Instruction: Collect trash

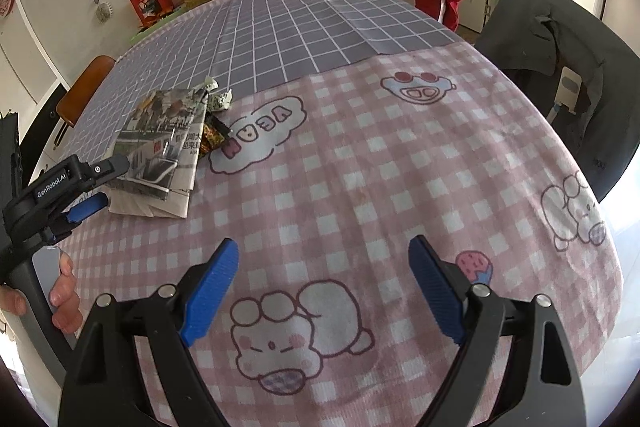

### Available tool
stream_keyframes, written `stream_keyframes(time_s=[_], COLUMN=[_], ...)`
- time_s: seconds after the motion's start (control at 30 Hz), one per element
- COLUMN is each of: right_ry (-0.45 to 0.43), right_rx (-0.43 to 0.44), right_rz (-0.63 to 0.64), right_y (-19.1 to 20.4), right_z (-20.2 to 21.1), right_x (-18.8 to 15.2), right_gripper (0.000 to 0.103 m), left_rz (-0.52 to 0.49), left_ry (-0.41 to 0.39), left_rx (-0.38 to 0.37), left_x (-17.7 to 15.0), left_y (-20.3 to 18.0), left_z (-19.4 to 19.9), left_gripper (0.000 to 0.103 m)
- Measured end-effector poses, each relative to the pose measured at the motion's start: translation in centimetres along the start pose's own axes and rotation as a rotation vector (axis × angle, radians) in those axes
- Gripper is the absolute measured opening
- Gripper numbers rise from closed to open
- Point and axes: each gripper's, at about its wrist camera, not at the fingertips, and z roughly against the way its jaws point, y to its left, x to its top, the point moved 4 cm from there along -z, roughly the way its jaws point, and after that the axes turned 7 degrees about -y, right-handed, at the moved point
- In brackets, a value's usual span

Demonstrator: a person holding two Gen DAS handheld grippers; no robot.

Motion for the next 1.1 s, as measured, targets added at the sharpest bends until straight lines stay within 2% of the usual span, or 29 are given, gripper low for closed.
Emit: stream_keyframes(time_s=[0.03,0.1,0.13,0.2,0.3,0.5,0.7,0.77,0.83,0.87,0.93,1.0,1.1], right_ry=[-0.001,-0.004,-0.004,-0.004,0.004,-0.003,-0.026,-0.022,-0.01,-0.002,0.016,0.028,0.075], right_rx=[0.003,0.011,0.013,0.021,0.015,0.016,0.021,0.027,0.042,0.056,0.065,0.075,0.078], right_rz=[0.001,0.003,0.003,0.004,0.005,0.019,0.076,0.101,0.12,0.132,0.157,0.182,0.213], right_y=[0.1,0.4,0.5,0.7,0.7,1.5,3.3,4.2,5.2,5.8,7.0,8.1,10.0], right_z=[-0.1,-0.3,-0.3,-0.4,-0.7,-0.4,0.1,-0.1,-0.6,-0.9,-1.7,-2.5,-4.9], right_x=[0.1,0.4,0.5,0.5,0.5,0.6,1.6,2.0,2.2,2.3,2.5,2.8,3.4], right_gripper=[0.085,0.085,0.085,0.085,0.085,0.085,0.085,0.085,0.085,0.085,0.085,0.085,0.085], left_rz=[-0.012,-0.043,-0.048,-0.074,-0.079,-0.071,-0.087,-0.114,-0.15,-0.161,-0.165,-0.164,-0.174], left_ry=[-0.003,-0.008,-0.017,-0.05,-0.102,-0.188,-0.271,-0.28,-0.272,-0.263,-0.221,-0.207,-0.207], left_rx=[-0.01,-0.007,-0.015,-0.02,-0.053,-0.043,0.024,0.088,0.194,0.2,0.225,0.227,0.254], left_x=[0.1,0.3,0.4,0.8,1.3,2.7,3.6,3.7,3.7,3.6,3.5,3.5,3.7], left_y=[-0.2,-0.6,-0.8,-1.2,-1.4,-0.5,1.8,2.7,4.0,4.3,5.4,6.2,6.6], left_z=[0.0,-0.4,-0.3,0.2,1.7,5.1,8.6,9.0,8.9,8.8,8.3,8.1,8.0], left_gripper=[0.08,0.041,0.038,0.022,0.014,0.01,0.009,0.008,0.012,0.015,0.03,0.065,0.065])
